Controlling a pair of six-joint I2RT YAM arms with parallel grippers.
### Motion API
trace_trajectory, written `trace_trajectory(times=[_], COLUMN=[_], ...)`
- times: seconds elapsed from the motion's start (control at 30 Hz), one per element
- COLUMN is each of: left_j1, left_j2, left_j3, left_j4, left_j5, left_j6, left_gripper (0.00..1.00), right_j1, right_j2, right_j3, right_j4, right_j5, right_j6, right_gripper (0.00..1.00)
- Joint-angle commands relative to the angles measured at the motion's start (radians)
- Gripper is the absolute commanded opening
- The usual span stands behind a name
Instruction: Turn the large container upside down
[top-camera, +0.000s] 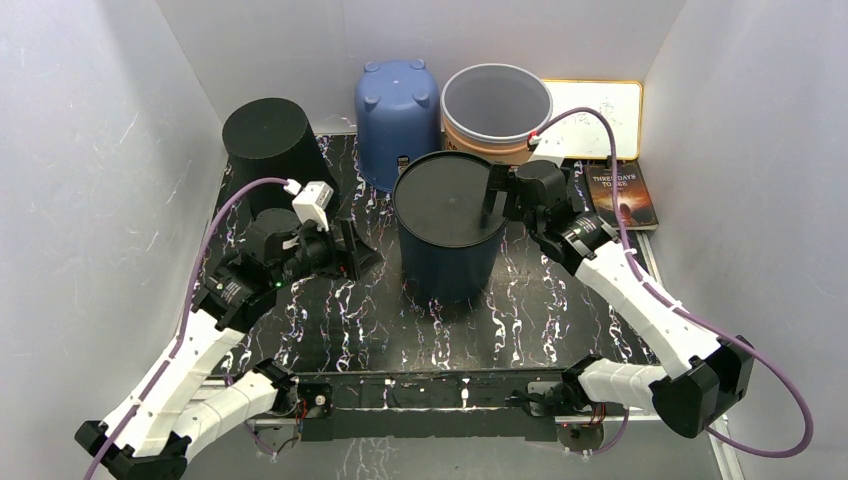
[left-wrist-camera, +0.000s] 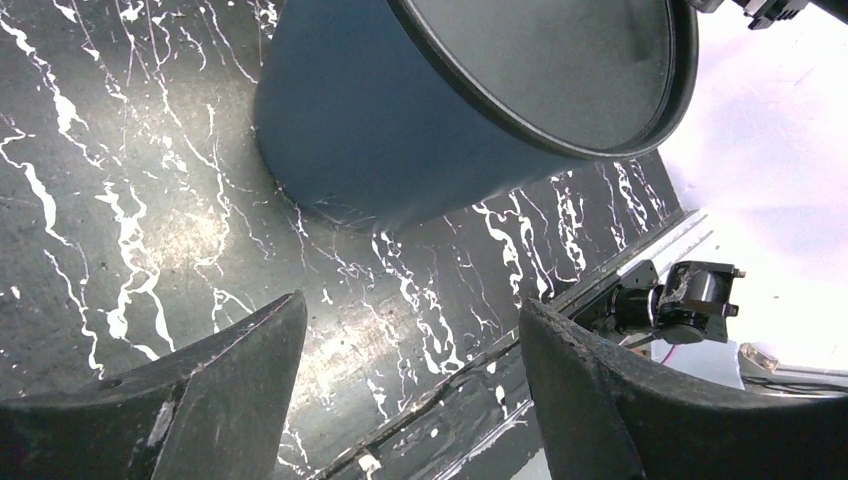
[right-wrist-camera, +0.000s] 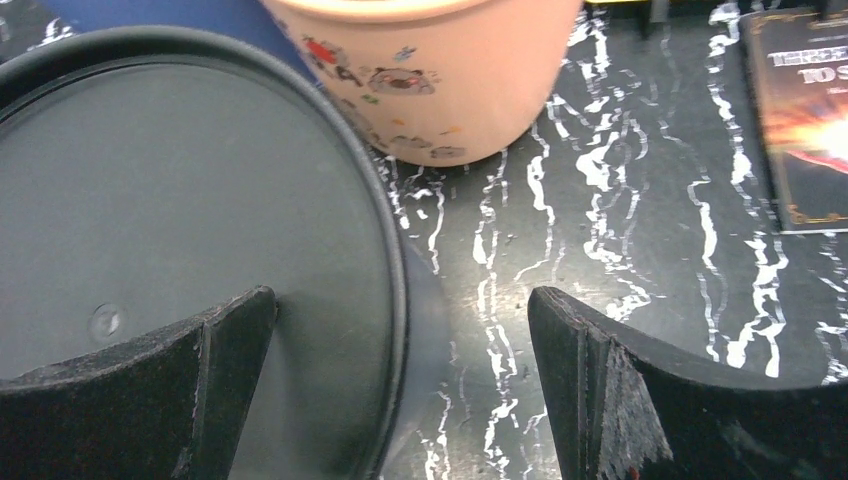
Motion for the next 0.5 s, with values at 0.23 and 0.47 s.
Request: trace_trajectory(times=[0.23,0.47], left_j1=[0.003,0.003], left_j2=[0.013,0.006], left_j3=[0.180,0.213], left_j4=[-0.086,-0.063], left_j5=[-0.044,-0.063], left_j6=[0.062,0.070], left_gripper=[0.76,0.76], right_j1=[0.012,0.186], right_j2=[0.025,0.190], right_j3=[-0.109,-0.087], right_j4=[0.184,0.352], right_j5=[-0.403,-0.382], right_j6=[0.160,0.265], right_gripper=[0.85,0.84])
